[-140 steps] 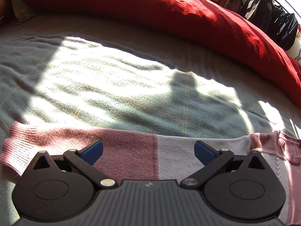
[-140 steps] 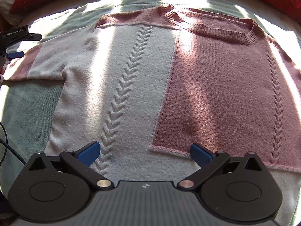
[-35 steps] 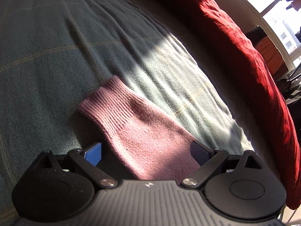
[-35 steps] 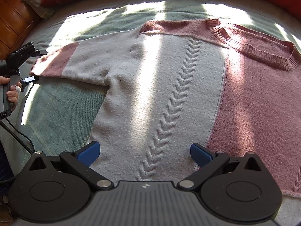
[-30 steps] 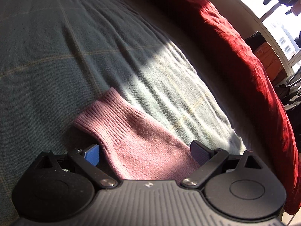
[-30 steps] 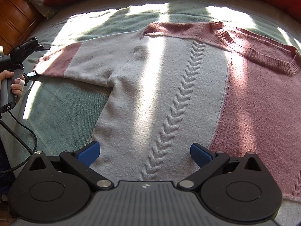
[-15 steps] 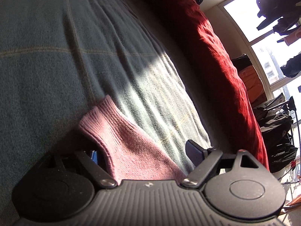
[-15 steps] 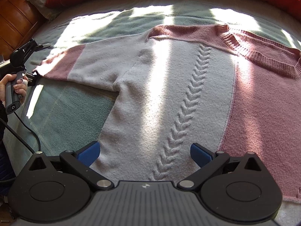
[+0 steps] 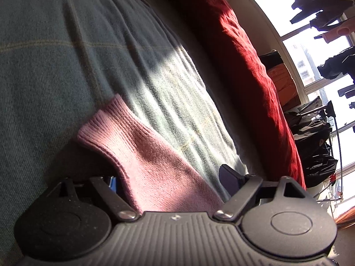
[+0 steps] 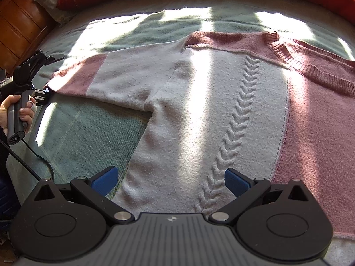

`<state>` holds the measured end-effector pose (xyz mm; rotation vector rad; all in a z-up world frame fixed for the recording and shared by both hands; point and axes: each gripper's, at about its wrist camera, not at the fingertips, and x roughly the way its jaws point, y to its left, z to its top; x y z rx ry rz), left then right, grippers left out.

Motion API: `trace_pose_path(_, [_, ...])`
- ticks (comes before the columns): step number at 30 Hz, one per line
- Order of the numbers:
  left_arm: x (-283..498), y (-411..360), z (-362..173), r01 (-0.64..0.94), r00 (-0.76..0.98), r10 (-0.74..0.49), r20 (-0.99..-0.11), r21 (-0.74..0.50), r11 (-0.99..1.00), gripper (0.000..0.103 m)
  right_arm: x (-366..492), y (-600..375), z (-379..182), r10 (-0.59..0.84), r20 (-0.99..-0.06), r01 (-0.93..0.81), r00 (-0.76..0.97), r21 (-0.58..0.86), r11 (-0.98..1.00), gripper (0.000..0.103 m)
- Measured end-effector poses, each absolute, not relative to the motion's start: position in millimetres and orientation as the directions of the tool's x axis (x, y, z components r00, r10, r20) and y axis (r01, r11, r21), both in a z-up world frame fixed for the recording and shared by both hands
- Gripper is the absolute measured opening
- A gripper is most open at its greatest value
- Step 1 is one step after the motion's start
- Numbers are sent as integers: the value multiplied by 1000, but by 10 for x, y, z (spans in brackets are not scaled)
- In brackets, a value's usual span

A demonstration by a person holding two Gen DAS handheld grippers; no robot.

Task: Fold clothes
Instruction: 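Close the left tool on the pink ribbed sleeve cuff, then lift the cuff with the left tool and carry the sleeve across the sweater body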

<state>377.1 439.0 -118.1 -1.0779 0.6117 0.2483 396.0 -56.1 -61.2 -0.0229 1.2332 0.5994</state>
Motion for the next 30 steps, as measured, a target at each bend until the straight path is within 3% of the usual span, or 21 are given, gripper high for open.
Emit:
trace_pose_path(4, [3848, 4400, -1181, -461, 814, -125, -567, -762, 455, 102, 3947, -531, -607, 417, -887, -451, 199, 295, 843, 103])
trace_pose_path(12, [3867, 4321, -1112, -489, 789, -104, -606, -720, 492, 99, 3917, -561, -623, 411, -890, -450, 197, 290, 844, 103])
trace_pose_path(15, [3794, 4341, -1092, -499, 789, -102, -605, -730, 467, 86, 3915, -611, -622, 407, -891, -439, 203, 289, 851, 103])
trace_pose_path(17, [3712, 4361, -1131, -512, 785, -100, -611, -732, 449, 58, 3922, -639, -623, 404, -891, -430, 207, 288, 856, 103])
trace_pose_path(18, [3670, 4381, -1169, -525, 783, -89, -616, -731, 436, 50, 3924, -643, -624, 402, -891, -427, 208, 287, 857, 103])
trace_pose_path(20, [3599, 4441, -1261, -554, 777, -71, -625, -734, 393, 17, 3929, -650, -628, 400, -892, -422, 211, 286, 860, 103])
trace_pose_path(22, [3561, 4508, -1356, -572, 778, -64, -625, -746, 341, 4, 3933, -646, -631, 400, -892, -422, 210, 286, 860, 103])
trace_pose_path(30, [3553, 4491, -1335, -576, 775, -59, -630, -741, 346, 4, 3907, -548, -631, 406, -892, -445, 201, 286, 849, 103])
